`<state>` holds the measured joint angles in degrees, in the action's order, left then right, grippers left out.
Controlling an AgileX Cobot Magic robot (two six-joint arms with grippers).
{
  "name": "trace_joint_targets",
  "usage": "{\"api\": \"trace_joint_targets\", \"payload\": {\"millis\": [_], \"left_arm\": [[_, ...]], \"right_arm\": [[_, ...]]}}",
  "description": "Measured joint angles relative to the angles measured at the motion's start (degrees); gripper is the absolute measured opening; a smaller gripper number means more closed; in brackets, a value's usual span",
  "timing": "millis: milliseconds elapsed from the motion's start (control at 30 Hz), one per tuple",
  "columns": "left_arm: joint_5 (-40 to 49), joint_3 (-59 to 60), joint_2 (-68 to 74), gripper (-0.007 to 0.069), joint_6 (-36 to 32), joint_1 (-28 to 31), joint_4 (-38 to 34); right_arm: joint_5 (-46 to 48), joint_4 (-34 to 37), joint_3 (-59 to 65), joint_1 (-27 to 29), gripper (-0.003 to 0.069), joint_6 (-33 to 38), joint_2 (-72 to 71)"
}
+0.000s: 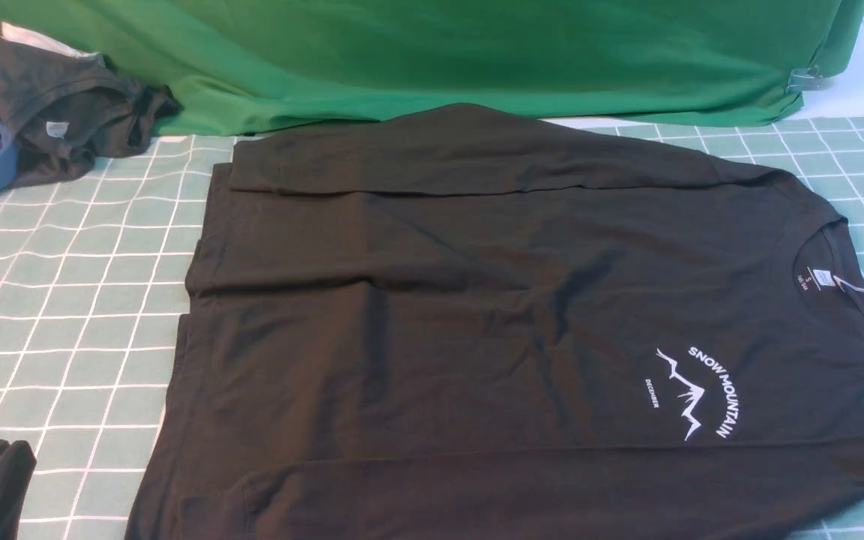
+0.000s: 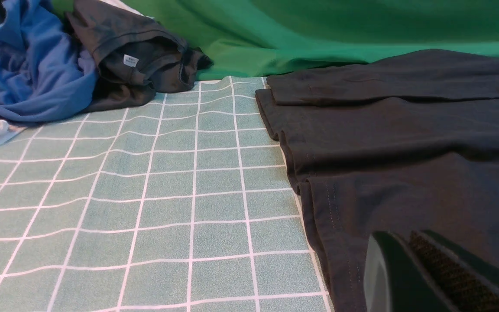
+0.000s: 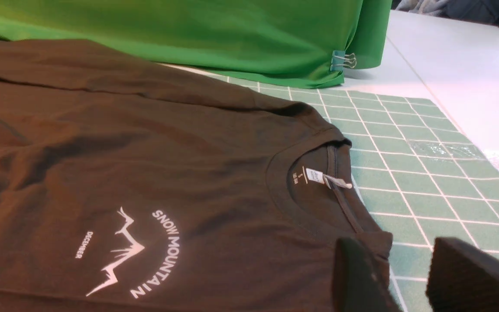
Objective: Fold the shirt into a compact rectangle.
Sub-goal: 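Grasp the left edge of the dark T-shirt lying flat on the table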
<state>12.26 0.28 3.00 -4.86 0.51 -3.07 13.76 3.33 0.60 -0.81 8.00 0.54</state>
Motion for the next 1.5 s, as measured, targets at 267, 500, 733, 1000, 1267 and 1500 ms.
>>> {"api": "trace_joint_targets", "payload": {"millis": [267,500,733,1000,1267,1500], "left_arm": [[0.0,0.0,0.0,0.0015,0.0,0.0,0.0],[0.0,0.0,0.0,0.0015,0.0,0.0,0.0],[-0.29,0.0,0.0,0.0015,0.0,0.0,0.77],[-13.45,0.0,0.0,0.0015,6.89,0.0,-13.29],[-34.86,0.0,0.0,0.0015,16.83,0.0,-18.52],[-38.79,-9.6,0.67,0.0015,37.28,0.0,0.49]], "right_arm": [[0.0,0.0,0.0,0.0,0.0242,0.0,0.0],[0.0,0.0,0.0,0.0,0.0242,0.0,0.0],[-0.06,0.0,0.0,0.0,0.0242,0.0,0.0],[0.0,0.0,0.0,0.0,0.0242,0.0,0.0],[-2.19,0.31,0.0,-0.05,0.0242,-0.64,0.0],[-18.44,5.29,0.04,-0.22,0.0242,-18.89,0.0]]}}
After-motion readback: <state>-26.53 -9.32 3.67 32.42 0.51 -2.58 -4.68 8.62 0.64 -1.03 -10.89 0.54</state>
